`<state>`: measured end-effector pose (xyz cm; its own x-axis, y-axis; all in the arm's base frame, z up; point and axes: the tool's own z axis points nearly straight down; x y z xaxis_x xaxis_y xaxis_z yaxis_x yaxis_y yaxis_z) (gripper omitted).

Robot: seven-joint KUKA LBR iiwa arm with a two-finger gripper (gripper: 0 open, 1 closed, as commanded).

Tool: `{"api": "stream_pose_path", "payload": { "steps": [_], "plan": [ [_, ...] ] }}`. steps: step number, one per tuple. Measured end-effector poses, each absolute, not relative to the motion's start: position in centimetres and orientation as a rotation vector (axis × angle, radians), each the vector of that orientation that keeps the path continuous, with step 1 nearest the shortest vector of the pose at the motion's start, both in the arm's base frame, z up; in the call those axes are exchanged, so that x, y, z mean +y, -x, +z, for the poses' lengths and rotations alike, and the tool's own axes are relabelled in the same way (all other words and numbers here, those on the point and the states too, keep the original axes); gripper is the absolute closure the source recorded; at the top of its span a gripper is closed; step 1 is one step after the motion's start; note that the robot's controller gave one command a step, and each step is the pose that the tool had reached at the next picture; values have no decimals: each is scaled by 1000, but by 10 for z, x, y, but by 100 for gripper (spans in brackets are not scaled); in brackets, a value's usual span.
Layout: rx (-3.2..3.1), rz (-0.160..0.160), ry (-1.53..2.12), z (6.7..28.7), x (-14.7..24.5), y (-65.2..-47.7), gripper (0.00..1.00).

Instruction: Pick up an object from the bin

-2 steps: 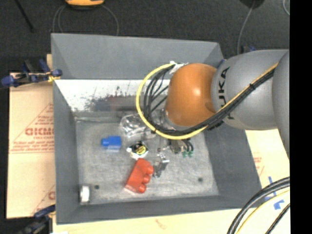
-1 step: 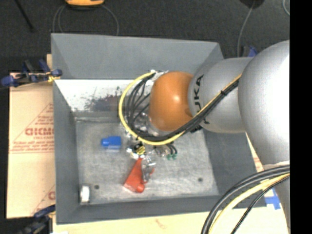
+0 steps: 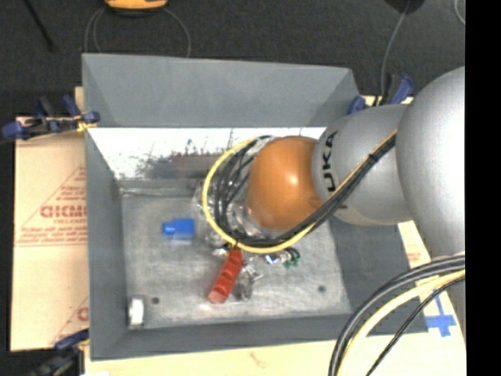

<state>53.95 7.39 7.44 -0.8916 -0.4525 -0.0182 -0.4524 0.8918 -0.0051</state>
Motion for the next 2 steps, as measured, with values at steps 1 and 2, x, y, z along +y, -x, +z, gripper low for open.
{"api": "stream_pose_path", "payload": {
  "steps": [1,2],
  "plan": [
    [3034,0,722,77,75,-541,100],
    [2964,-3,1005,217,102,-542,100]
  ]
}}
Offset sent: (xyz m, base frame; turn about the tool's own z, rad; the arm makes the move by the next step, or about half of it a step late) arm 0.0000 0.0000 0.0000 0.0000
